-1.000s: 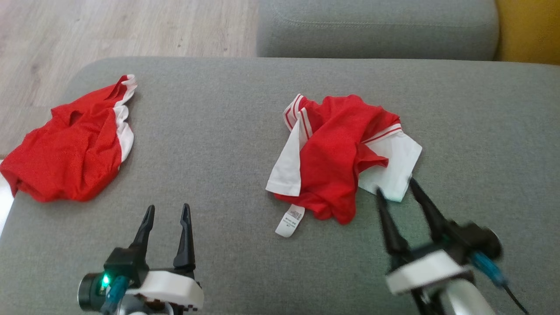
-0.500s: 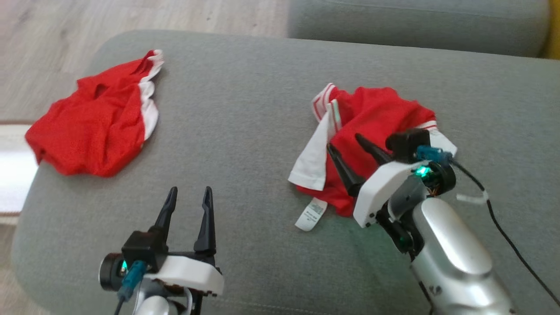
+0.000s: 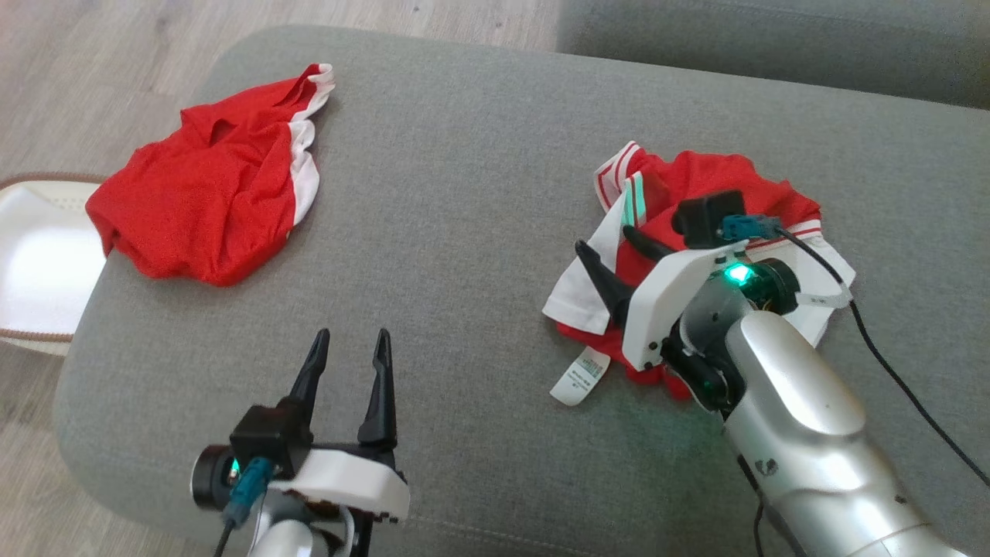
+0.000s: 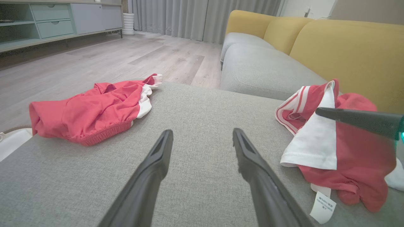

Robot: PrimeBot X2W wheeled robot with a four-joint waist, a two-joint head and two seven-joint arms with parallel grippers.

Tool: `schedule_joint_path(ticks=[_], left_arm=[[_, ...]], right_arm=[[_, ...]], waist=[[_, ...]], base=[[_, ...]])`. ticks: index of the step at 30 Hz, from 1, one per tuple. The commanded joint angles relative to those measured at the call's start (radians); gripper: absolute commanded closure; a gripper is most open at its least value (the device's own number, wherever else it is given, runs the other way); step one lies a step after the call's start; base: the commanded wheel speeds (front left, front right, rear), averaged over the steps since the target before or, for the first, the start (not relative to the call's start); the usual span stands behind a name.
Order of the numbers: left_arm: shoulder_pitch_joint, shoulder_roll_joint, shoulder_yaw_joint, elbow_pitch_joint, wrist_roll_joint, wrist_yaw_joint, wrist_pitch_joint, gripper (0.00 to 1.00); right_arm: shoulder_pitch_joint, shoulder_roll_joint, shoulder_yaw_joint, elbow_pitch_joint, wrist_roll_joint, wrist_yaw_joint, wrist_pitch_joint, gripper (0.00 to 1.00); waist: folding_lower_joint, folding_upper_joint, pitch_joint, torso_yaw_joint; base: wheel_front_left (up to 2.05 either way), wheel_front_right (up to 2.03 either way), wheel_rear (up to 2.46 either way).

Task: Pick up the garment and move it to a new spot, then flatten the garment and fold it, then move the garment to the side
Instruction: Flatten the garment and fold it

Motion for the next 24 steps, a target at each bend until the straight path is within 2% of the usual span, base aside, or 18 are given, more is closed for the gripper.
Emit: schedule_joint_path(ticks=[1, 5, 6, 7, 8, 9, 10, 17, 24], left_arm=[[-0.053, -0.002, 0.027, -0.035, -0.007, 0.004, -0.012, 0.00], [-0.061, -0.002, 0.016, -0.038, -0.017, 0.010, -0.012, 0.00], [-0.063, -0.002, 0.013, -0.038, -0.020, 0.012, -0.012, 0.00], [-0.065, -0.002, 0.010, -0.038, -0.022, 0.013, -0.012, 0.00], [-0.066, -0.002, 0.007, -0.038, -0.024, 0.014, -0.012, 0.00], [-0.068, -0.002, 0.003, -0.037, -0.025, 0.015, -0.012, 0.00], [-0.069, -0.002, 0.001, -0.036, -0.026, 0.015, -0.012, 0.00], [-0.061, -0.002, 0.007, -0.031, -0.028, 0.020, -0.012, 0.00], [-0.052, -0.002, -0.005, -0.025, -0.038, 0.017, -0.012, 0.00]], right_arm=[[-0.044, 0.012, 0.018, -0.020, -0.018, 0.008, 0.006, 0.00], [-0.058, 0.012, 0.018, 0.014, -0.046, 0.008, 0.035, 0.00], [-0.059, 0.012, 0.019, 0.019, -0.045, 0.008, 0.040, 0.08], [-0.061, 0.012, 0.020, 0.024, -0.046, 0.008, 0.044, 0.27], [-0.063, 0.012, 0.023, 0.028, -0.050, 0.008, 0.045, 0.56], [-0.065, 0.012, 0.024, 0.031, -0.051, 0.008, 0.043, 0.93], [-0.067, 0.012, 0.026, 0.031, -0.047, 0.008, 0.038, 1.00], [-0.131, 0.012, 0.042, -0.045, 0.051, 0.008, -0.002, 1.00], [-0.252, 0.012, 0.059, -0.116, 0.157, 0.008, 0.012, 1.00]], waist=[[0.0000, 0.0000, 0.005, 0.004], [0.0000, 0.0000, 0.017, 0.011], [0.0000, 0.0000, 0.019, 0.013], [0.0000, 0.0000, 0.021, 0.014], [0.0000, 0.0000, 0.023, 0.016], [0.0000, 0.0000, 0.024, 0.018], [0.0000, 0.0000, 0.024, 0.020], [0.0000, 0.0000, 0.005, 0.011], [0.0000, 0.0000, -0.032, 0.003]], base=[[0.00, 0.00, 0.00], [0.00, 0.00, 0.00], [0.00, 0.00, 0.00], [0.00, 0.00, 0.00], [0.00, 0.00, 0.00], [0.00, 0.00, 0.00], [0.00, 0.00, 0.00], [0.00, 0.00, 0.00], [0.00, 0.00, 0.00]])
